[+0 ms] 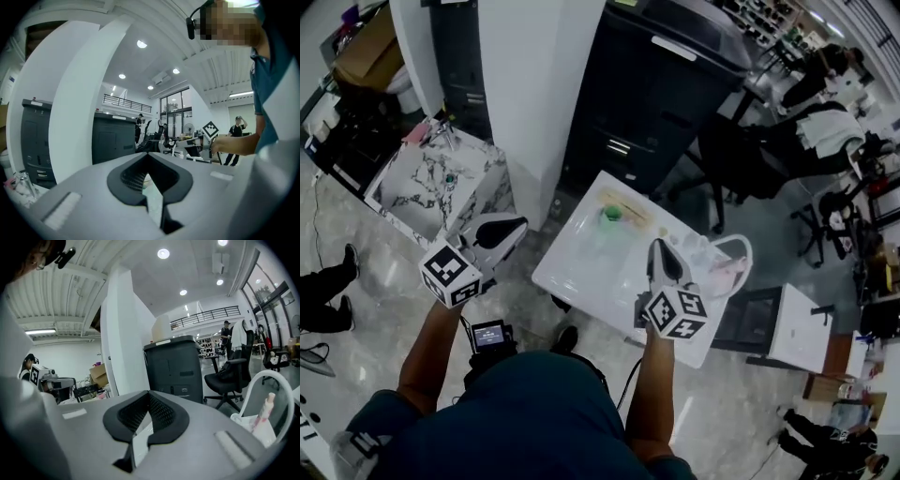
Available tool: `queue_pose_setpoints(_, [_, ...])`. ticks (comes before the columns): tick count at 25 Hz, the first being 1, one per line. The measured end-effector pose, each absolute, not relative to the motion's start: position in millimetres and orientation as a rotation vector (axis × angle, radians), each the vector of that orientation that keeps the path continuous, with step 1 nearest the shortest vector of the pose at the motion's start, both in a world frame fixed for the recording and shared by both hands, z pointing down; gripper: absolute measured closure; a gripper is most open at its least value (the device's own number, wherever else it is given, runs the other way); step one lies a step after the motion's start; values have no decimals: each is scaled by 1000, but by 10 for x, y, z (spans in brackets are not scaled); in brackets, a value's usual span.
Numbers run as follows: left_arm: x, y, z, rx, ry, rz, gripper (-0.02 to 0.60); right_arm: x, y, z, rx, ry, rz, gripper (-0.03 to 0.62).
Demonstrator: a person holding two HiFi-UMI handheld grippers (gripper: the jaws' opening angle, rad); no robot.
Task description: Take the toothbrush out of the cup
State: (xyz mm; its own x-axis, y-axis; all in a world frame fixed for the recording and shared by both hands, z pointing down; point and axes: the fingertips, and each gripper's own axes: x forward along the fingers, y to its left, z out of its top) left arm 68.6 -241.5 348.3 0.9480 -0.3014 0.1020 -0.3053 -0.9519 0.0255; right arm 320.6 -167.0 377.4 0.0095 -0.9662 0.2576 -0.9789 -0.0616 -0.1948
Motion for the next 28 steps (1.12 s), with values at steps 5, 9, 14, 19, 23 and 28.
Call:
queue_pose_setpoints(5, [706,-2442,3605,3007,-581,199,583,3377,-1947,4053,2128,-2170,581,588])
queue_pose_setpoints(9, [745,-2423,3695,2974,-632,243,583,3495,-2105,4292,2080,-2186,646,589])
queue_pose_setpoints(14, [769,-2409,3844,2941,-666,300,583,3609,-2286,4627,2030,-2186,718,589])
queue_pose_setpoints(19, [797,-2395,3935,2915,-692,336,583,3703,-2393,4971,1997,-2178,824,588])
queue_pose_setpoints(23, [773,-2405,3983,2905,-713,343,583,3738,-2457,5266,1968,-2165,906,588])
queue_pose_setpoints(28, [739,-2458,4054,2883,-735,358,583,3796,-2556,5552,1948,-2140,970,583])
